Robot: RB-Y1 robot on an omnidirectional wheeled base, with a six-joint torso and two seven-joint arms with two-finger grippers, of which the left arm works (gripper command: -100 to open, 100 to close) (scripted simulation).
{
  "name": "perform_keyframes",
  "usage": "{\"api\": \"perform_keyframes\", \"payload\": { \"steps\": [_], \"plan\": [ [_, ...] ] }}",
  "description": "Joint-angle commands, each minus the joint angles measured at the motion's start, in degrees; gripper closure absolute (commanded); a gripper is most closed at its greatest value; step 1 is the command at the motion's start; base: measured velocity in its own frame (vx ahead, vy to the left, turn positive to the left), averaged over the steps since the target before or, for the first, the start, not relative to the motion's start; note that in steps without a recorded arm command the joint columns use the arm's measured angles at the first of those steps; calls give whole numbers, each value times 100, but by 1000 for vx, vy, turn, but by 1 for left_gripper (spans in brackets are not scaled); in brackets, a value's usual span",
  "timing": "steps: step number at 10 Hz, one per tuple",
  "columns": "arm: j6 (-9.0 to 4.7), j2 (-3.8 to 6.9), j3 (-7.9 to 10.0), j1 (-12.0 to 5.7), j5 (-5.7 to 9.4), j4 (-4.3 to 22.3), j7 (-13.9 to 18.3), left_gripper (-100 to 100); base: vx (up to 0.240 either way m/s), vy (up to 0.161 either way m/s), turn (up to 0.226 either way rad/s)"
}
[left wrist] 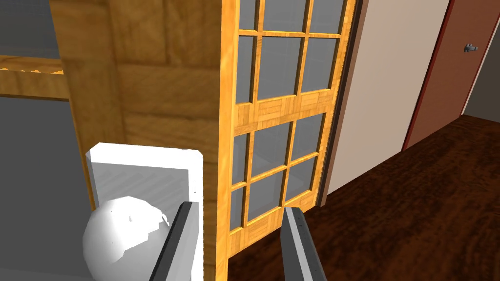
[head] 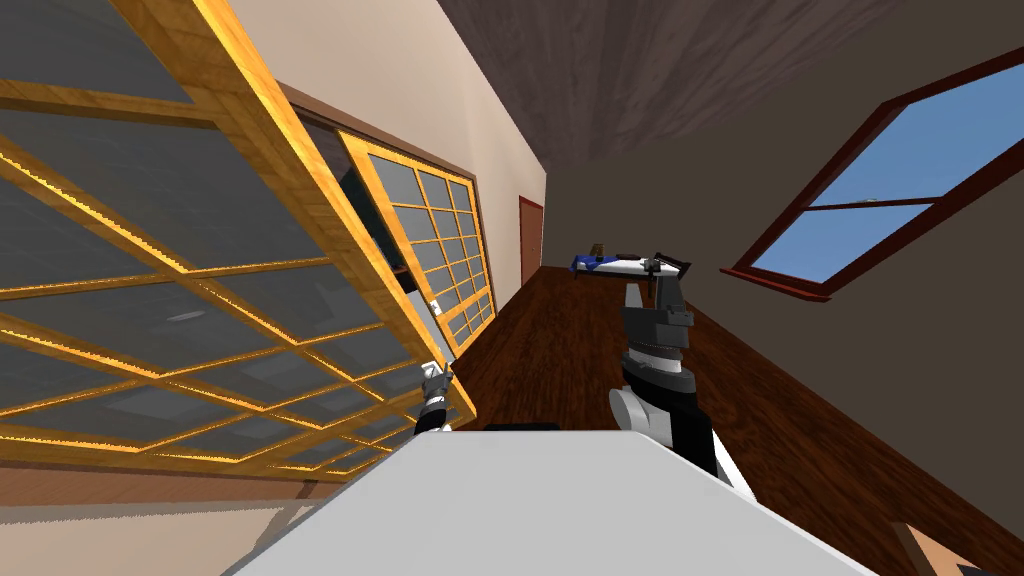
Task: Pull the door open
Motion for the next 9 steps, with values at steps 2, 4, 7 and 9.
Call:
{"api": "perform_keyframes", "payload": {
  "steps": [2,4,7,9],
  "plan": [
    [22,15,25,22,12,-8,-18,100,-2,-4,25],
    [22,15,25,22,12,-8,-18,100,-2,9,-5],
    [57,42,-20,42,-9,-44,15,-100,-37,1,-7],
    [102,81,-78,70,-37,-92,59,-100,-198,-33,-72]
  ]
}}
